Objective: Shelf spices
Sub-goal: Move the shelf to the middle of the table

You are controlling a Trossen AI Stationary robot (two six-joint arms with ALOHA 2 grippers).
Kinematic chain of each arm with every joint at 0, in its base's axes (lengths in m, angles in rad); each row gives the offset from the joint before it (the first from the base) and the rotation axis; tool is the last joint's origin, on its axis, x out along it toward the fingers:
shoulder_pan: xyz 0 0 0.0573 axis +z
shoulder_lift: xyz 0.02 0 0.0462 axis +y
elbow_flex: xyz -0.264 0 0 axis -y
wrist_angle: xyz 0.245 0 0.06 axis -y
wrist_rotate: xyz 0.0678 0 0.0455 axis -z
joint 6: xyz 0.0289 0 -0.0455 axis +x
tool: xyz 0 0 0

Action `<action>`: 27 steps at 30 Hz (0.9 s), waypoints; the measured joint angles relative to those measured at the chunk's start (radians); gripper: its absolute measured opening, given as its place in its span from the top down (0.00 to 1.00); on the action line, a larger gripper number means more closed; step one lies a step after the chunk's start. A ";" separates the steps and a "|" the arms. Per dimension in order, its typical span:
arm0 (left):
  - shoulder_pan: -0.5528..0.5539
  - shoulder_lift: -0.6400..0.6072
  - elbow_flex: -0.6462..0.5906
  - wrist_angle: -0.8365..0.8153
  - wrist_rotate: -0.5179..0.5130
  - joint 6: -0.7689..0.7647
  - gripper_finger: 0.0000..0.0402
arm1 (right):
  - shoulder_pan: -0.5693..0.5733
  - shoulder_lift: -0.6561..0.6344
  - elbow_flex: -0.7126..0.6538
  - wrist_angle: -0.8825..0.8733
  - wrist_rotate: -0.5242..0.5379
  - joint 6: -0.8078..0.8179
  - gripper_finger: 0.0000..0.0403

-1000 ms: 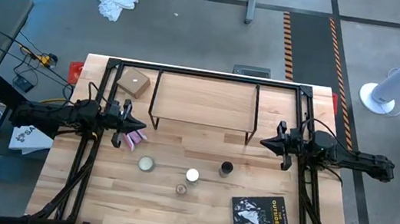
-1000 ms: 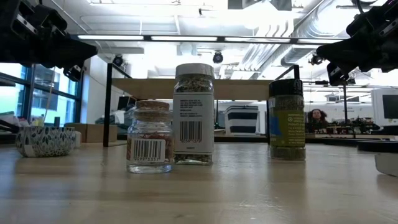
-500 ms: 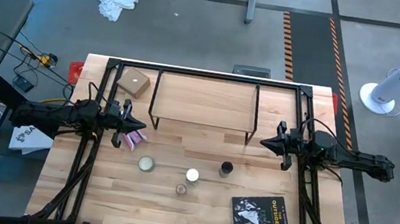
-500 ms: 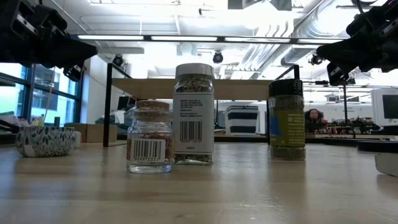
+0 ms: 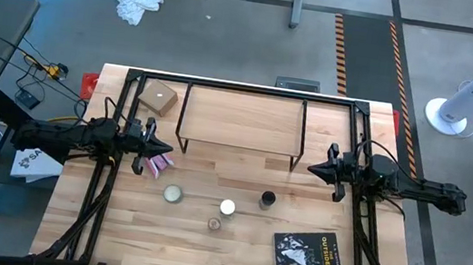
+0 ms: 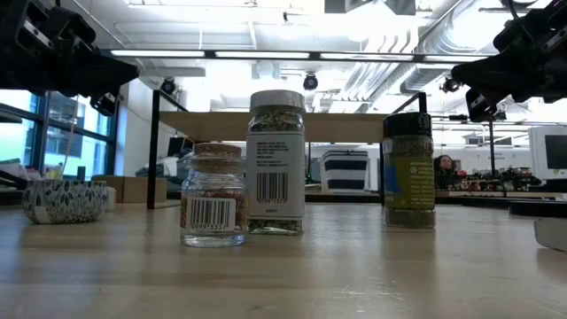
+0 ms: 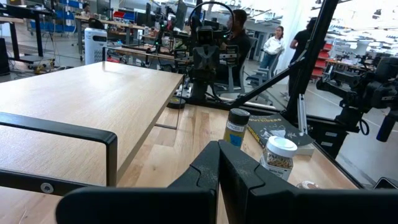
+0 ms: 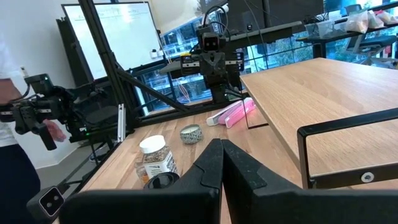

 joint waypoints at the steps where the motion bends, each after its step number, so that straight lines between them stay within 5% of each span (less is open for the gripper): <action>1: 0.000 0.000 0.000 0.000 0.000 0.000 1.00 | 0.000 0.000 0.000 0.000 0.000 0.000 1.00; 10: 0.000 0.000 -0.001 0.119 -0.024 0.010 1.00 | 0.000 0.000 0.000 0.000 0.001 0.000 1.00; 16: -0.001 0.000 -0.001 0.182 -0.028 -0.324 1.00 | 0.000 0.000 0.000 0.000 0.001 0.000 1.00; 22: 0.002 0.009 -0.001 0.284 -0.141 -0.438 1.00 | 0.000 0.000 0.000 0.000 0.001 0.000 1.00; 27: 0.005 0.087 0.071 0.345 -0.022 -0.489 1.00 | 0.000 0.000 0.000 0.000 0.001 0.000 1.00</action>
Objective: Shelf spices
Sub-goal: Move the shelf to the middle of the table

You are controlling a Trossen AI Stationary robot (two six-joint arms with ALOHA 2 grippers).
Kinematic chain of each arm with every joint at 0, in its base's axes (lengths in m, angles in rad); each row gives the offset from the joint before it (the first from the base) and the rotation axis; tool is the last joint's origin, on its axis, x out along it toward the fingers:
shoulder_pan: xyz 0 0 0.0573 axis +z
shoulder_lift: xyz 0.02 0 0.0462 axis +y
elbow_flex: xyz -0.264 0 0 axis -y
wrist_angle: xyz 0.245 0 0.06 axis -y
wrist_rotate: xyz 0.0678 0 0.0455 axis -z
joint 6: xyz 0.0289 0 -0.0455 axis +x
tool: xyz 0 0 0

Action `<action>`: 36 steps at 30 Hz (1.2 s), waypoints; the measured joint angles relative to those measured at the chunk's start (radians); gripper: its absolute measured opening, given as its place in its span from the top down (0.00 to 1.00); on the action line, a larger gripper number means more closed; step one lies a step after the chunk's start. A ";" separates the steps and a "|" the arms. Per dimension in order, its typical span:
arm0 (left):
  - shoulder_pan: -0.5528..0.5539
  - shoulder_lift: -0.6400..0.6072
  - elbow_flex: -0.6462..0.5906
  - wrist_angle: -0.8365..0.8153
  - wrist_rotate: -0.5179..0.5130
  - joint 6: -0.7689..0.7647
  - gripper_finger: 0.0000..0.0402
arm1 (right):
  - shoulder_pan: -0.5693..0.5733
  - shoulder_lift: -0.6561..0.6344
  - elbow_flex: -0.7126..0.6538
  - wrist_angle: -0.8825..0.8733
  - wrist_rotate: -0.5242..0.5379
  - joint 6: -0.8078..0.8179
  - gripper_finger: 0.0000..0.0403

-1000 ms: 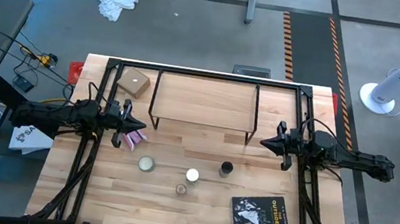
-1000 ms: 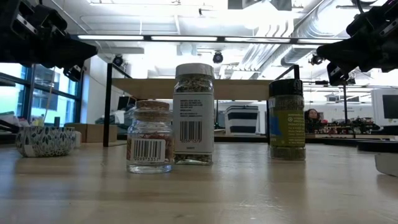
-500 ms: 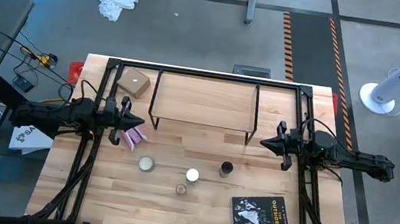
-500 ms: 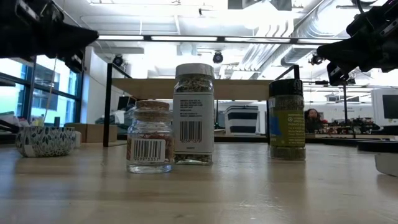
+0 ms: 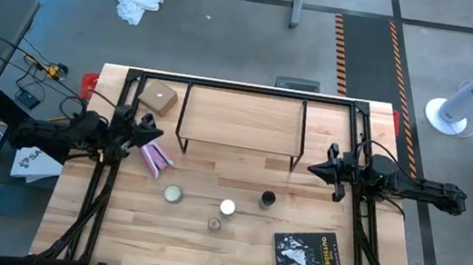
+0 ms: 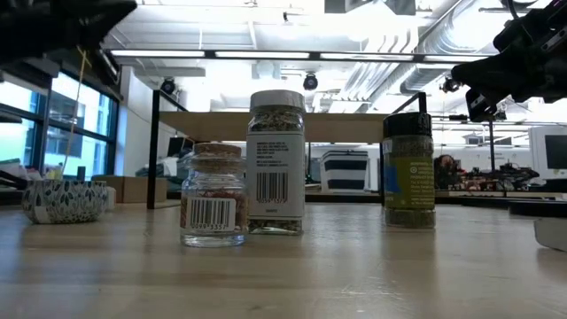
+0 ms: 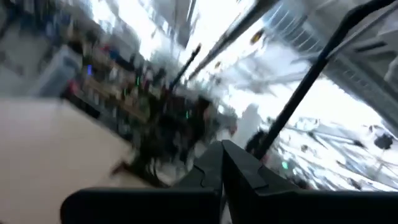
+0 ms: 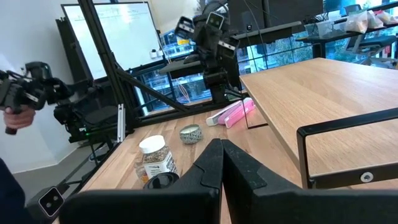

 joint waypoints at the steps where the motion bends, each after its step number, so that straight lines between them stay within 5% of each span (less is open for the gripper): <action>1: -0.001 0.027 0.037 -0.045 0.005 -0.024 1.00 | 0.000 0.000 0.000 0.000 0.000 0.000 1.00; 8: -0.001 0.288 0.438 -0.338 -0.007 0.149 1.00 | 0.000 0.000 0.000 0.000 0.000 0.000 1.00; 15: -0.001 0.619 0.861 -0.668 -0.243 0.365 1.00 | 0.000 0.000 0.000 0.000 0.004 0.000 1.00; 23: 0.024 0.853 1.247 -0.923 -0.425 0.311 1.00 | 0.000 0.000 0.000 0.006 0.004 0.000 1.00; 27: 0.027 0.913 1.350 -0.998 -0.500 0.299 1.00 | 0.000 0.001 0.000 0.192 0.033 0.124 1.00; 31: 0.047 0.936 1.383 -1.040 -0.581 0.294 1.00 | 0.000 0.013 0.034 0.440 0.280 0.377 1.00; 36: 0.181 0.989 1.382 -1.178 -0.534 0.237 1.00 | 0.000 0.178 0.261 0.266 0.320 0.402 1.00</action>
